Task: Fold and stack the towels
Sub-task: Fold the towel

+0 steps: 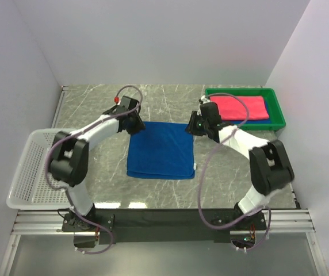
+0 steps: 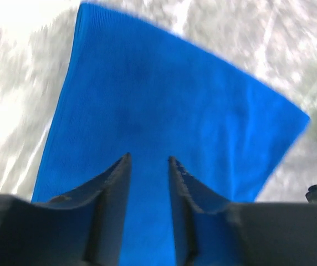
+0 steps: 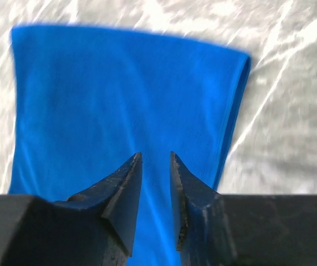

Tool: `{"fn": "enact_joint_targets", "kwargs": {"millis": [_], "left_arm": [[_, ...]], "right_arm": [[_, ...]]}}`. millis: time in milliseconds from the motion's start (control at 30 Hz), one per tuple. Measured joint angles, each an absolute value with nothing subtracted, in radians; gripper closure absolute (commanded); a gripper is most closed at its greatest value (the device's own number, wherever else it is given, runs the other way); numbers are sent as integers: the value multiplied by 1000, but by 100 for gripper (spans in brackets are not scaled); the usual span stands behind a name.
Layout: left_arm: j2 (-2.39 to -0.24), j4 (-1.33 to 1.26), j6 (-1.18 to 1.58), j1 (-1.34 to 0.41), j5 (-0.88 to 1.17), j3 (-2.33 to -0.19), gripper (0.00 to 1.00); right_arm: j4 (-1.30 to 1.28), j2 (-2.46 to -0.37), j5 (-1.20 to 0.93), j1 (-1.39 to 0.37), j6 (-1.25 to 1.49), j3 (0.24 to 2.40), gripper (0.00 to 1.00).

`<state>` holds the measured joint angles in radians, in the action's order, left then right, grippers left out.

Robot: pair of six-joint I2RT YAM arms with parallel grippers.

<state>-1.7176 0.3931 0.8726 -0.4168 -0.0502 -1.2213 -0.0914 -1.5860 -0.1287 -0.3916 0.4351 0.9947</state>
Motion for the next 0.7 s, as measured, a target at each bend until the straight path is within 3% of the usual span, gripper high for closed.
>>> {"fn": "enact_joint_targets", "kwargs": {"millis": [333,567,700], "left_arm": [[-2009,381,859,-359,-46,-1414,68],[-2115,385,867,-308,-12,-1525,69],[-2173,384,874,-275,12,-1608,64]], "right_arm": [[-61,-1963,-185,-308,528,1199,68],[-135,-2168,-224,-285,562,1506,67],[-179,-2252,-256,-273,576,1647,66]]}}
